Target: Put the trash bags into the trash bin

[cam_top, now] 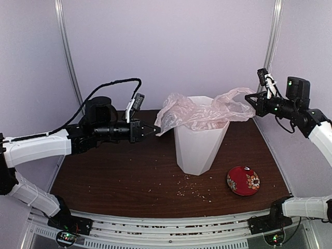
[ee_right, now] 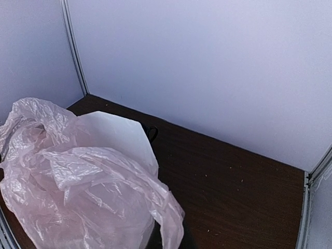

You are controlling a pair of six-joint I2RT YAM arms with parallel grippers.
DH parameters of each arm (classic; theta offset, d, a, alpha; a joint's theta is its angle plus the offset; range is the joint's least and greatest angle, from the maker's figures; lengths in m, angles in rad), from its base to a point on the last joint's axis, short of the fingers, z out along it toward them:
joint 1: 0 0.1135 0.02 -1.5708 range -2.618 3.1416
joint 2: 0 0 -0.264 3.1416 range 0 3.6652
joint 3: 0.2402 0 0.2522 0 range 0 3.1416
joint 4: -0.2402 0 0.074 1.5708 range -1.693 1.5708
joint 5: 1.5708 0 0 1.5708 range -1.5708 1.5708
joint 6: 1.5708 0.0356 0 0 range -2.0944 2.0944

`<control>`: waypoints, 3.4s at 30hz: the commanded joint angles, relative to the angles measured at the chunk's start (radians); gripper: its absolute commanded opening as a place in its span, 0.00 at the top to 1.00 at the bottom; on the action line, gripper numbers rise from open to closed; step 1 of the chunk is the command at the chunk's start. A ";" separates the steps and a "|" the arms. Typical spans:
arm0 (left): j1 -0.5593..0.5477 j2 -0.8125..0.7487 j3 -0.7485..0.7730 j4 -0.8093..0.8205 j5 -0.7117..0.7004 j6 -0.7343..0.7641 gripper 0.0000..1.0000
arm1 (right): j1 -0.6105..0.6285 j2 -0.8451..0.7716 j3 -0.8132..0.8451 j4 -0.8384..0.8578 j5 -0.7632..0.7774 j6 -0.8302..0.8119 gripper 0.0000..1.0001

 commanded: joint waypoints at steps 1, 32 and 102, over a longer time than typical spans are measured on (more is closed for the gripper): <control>0.022 -0.037 -0.016 -0.158 -0.008 0.081 1.00 | -0.025 -0.012 -0.040 0.004 0.038 -0.010 1.00; -0.016 -0.040 -0.085 0.047 0.302 0.093 1.00 | -0.041 -0.121 -0.118 -0.366 -0.429 -0.229 0.40; -0.012 -0.086 -0.037 -0.307 -0.438 0.259 0.46 | -0.044 -0.161 -0.131 -0.525 -0.024 -0.503 0.32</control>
